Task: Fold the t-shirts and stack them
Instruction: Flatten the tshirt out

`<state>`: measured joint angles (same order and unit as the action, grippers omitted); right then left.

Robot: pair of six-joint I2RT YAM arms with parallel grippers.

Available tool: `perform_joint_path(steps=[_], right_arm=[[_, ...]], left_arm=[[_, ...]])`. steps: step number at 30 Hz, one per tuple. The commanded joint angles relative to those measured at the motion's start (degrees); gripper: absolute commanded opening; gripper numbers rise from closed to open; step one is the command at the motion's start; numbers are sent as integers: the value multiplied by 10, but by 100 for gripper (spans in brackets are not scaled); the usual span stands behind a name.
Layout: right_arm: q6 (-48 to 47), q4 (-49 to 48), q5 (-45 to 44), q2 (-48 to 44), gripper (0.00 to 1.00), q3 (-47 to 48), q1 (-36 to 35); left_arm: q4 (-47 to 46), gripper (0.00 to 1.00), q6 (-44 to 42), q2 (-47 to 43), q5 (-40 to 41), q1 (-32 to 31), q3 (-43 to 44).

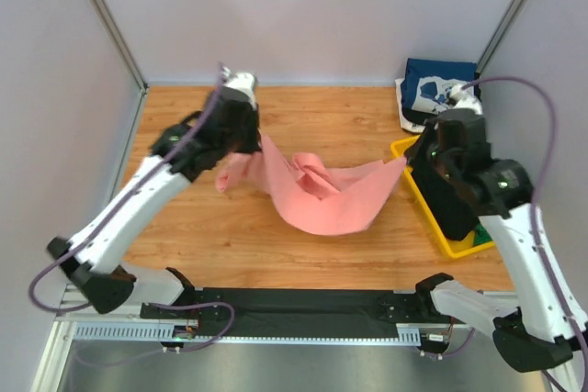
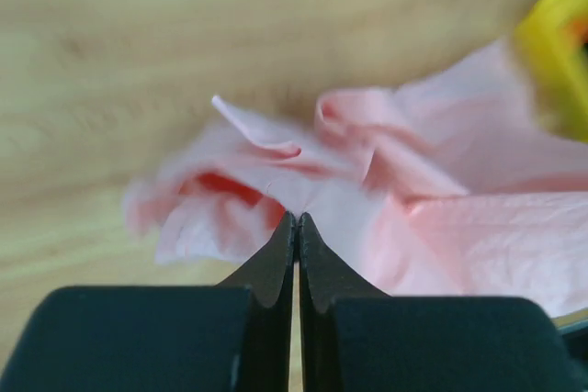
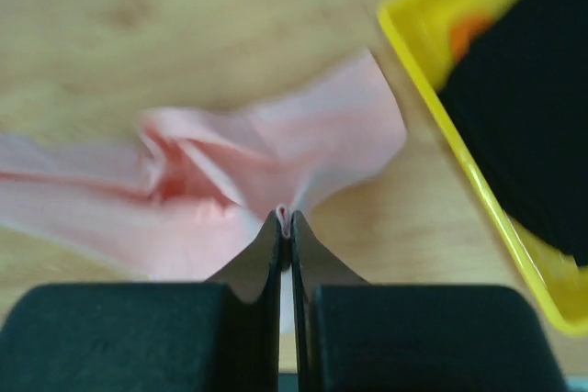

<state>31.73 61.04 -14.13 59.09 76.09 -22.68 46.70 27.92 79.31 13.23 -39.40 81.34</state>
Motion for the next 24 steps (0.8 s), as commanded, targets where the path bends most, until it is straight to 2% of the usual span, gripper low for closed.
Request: perform_joint_path(steps=[1, 2, 5, 8, 11, 15, 18, 22, 24], right_arm=[[-30, 47, 13, -18, 0, 197, 2], [-33, 69, 15, -16, 0, 234, 3], [-59, 94, 34, -25, 0, 370, 2], [-79, 88, 46, -62, 0, 433, 2], [-80, 66, 4, -105, 0, 442, 2], [-104, -13, -52, -199, 0, 371, 3], [-123, -97, -67, -231, 0, 304, 2], [-146, -123, -82, -163, 0, 316, 2], [-152, -124, -94, -86, 0, 333, 2]], left_arm=[[133, 0, -71, -96, 97, -2, 180], [152, 0, -80, -101, 103, -2, 260], [207, 0, -123, -119, 109, -2, 393], [185, 0, -182, -155, 79, -2, 442], [134, 0, -232, -215, 64, -2, 435], [36, 0, -292, -315, 53, -2, 375], [-8, 0, -340, -331, 74, -2, 341], [-35, 0, -376, -294, 114, -2, 341], [-52, 0, -410, -248, 138, -2, 365]])
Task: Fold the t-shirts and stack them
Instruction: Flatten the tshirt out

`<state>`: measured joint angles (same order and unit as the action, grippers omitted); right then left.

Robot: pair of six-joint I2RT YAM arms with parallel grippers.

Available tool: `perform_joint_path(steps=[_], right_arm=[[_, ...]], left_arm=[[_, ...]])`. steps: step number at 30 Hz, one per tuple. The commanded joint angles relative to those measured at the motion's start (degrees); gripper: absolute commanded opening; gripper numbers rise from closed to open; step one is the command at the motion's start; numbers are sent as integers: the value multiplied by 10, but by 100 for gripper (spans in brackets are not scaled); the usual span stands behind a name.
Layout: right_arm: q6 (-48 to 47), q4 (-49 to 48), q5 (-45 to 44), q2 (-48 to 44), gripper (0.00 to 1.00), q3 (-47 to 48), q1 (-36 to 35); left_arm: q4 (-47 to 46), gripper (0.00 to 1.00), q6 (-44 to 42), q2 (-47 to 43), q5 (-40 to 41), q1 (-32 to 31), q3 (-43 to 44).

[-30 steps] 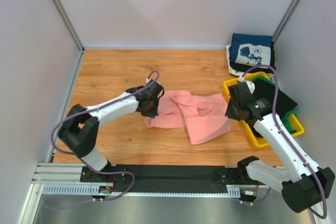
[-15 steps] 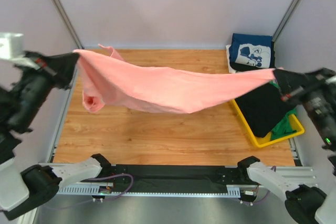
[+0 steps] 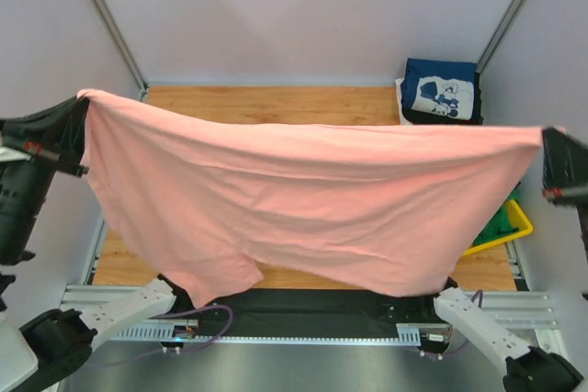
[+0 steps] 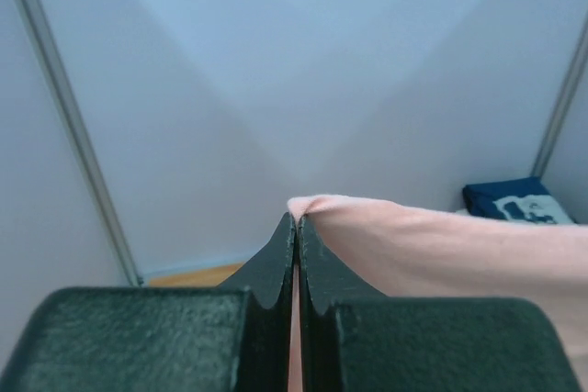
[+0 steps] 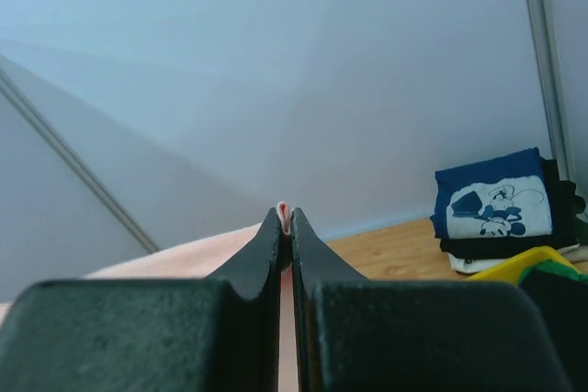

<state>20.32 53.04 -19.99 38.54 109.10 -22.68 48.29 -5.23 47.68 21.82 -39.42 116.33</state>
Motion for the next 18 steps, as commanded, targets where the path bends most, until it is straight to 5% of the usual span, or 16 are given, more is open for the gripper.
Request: perform_joint_path(steps=[1, 6, 9, 14, 15, 17, 18], right_arm=[[-40, -45, -44, 147, 0, 19, 2], [-51, -81, -93, 323, 0, 50, 13], [4, -108, -32, 412, 0, 45, 70], [45, -210, -47, 497, 0, -65, 98], [49, -217, -37, 506, 0, -97, 100], [49, -220, 0, 524, 65, -124, 100], [51, -220, 12, 527, 86, -148, 100]], left_arm=[[-76, 0, -88, 86, 63, -1, 23], [-126, 0, -143, 219, 73, 19, 63], [-87, 0, -46, 302, -69, 191, 118], [-137, 0, 14, 403, -173, 315, 32], [-134, 6, 23, 435, -206, 340, 18], [-131, 63, 70, 457, -266, 362, -44], [-132, 82, 85, 460, -301, 382, -67]])
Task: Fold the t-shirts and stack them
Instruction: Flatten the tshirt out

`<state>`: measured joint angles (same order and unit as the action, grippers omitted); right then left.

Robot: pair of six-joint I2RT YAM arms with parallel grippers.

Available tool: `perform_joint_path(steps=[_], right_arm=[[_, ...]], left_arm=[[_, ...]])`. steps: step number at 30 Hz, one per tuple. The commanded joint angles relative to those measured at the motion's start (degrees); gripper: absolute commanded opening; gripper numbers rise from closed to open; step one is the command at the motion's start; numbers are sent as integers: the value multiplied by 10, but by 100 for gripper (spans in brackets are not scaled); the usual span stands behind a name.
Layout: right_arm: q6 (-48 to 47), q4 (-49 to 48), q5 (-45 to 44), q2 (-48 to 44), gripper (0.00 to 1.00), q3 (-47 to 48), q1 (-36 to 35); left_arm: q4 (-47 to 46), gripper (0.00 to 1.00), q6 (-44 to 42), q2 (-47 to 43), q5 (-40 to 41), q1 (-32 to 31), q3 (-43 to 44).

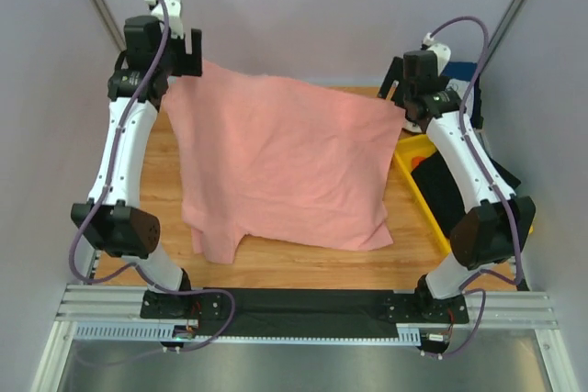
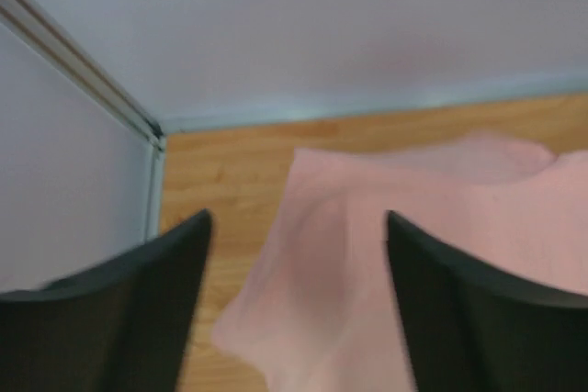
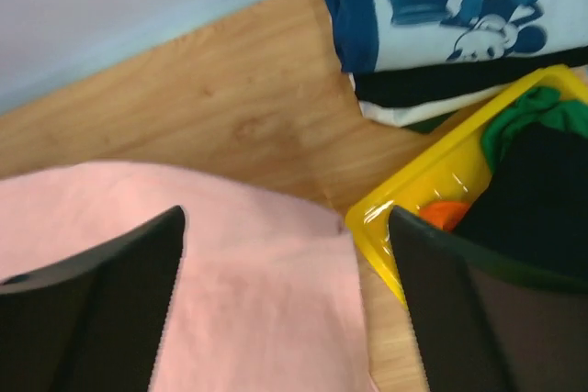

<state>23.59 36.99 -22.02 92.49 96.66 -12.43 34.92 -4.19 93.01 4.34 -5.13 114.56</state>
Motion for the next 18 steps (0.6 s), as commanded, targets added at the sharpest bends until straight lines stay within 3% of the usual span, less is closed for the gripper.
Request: perform_joint_path(steps=[1, 10, 14, 18], right_arm=[[21, -65, 37, -14, 100, -40, -6], [51, -90, 126, -88, 100, -195, -37], [70, -90, 179, -74, 100, -251, -57], [89, -79, 242, -16, 100, -271, -62]], left_arm=[[-3, 99, 84, 7, -146, 44, -94], [6, 100, 225, -94, -45, 48, -306], [2, 99, 259, -122, -63, 49, -418], [5, 98, 299, -85, -83, 48, -448]])
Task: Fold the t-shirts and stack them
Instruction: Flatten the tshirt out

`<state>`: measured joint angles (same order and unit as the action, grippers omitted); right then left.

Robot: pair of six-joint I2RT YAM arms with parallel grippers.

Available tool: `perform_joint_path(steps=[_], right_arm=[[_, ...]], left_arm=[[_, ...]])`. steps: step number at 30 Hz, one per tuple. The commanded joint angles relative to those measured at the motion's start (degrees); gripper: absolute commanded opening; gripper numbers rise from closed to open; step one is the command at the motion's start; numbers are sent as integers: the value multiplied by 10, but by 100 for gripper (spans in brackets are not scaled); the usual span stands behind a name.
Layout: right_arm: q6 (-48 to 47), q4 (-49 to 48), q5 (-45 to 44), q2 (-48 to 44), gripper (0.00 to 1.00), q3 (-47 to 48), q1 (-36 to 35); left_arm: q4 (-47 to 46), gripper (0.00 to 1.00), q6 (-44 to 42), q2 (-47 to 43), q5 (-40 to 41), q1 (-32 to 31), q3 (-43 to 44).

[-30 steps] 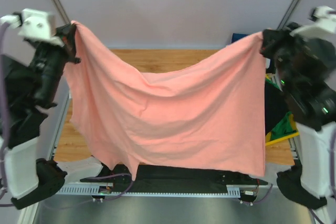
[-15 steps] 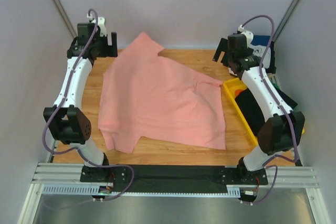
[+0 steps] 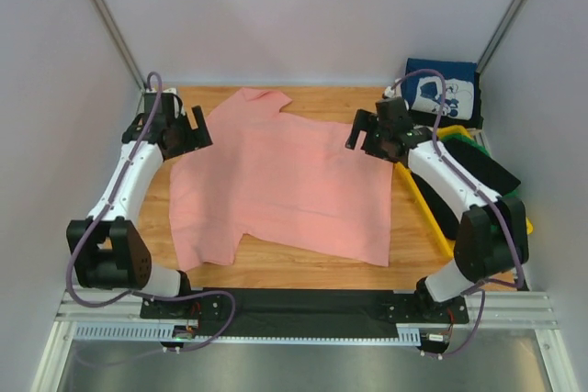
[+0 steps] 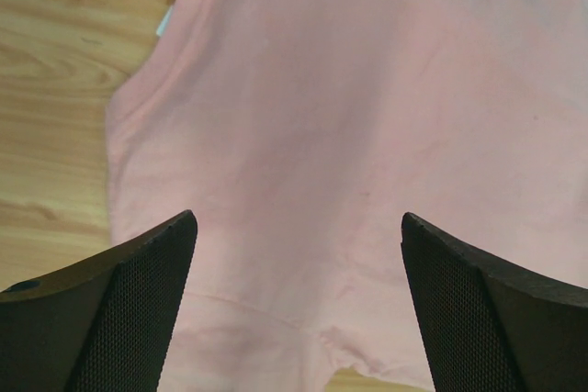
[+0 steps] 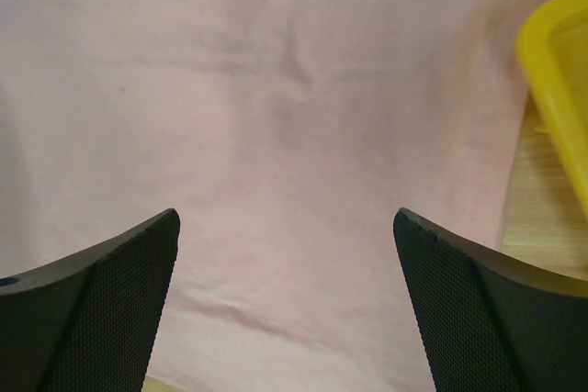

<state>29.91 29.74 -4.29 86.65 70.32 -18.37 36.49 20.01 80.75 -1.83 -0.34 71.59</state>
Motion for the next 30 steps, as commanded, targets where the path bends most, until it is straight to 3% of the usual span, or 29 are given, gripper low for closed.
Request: perform_joint_path(steps=[1, 6, 13, 19, 22, 26, 30], right_arm=[[27, 6, 68, 73, 100, -2, -5], [16, 38, 58, 170, 100, 57, -8], [-8, 94, 31, 345, 100, 210, 15], [-28, 153, 34, 475, 98, 423, 37], [-50, 170, 58, 545, 99, 534, 45], [-57, 179, 72, 563, 100, 619, 50], [-83, 163, 88, 514, 100, 641, 51]], left_arm=[[-13, 97, 69, 49, -29, 0, -18], [-25, 93, 114, 155, -45, 0, -6], [-5, 93, 154, 275, -17, 0, 59], [-20, 93, 198, 334, -34, 23, 78], [-13, 93, 193, 367, -58, 26, 155], [17, 93, 156, 388, -83, 26, 254], [67, 93, 136, 304, -88, 22, 272]])
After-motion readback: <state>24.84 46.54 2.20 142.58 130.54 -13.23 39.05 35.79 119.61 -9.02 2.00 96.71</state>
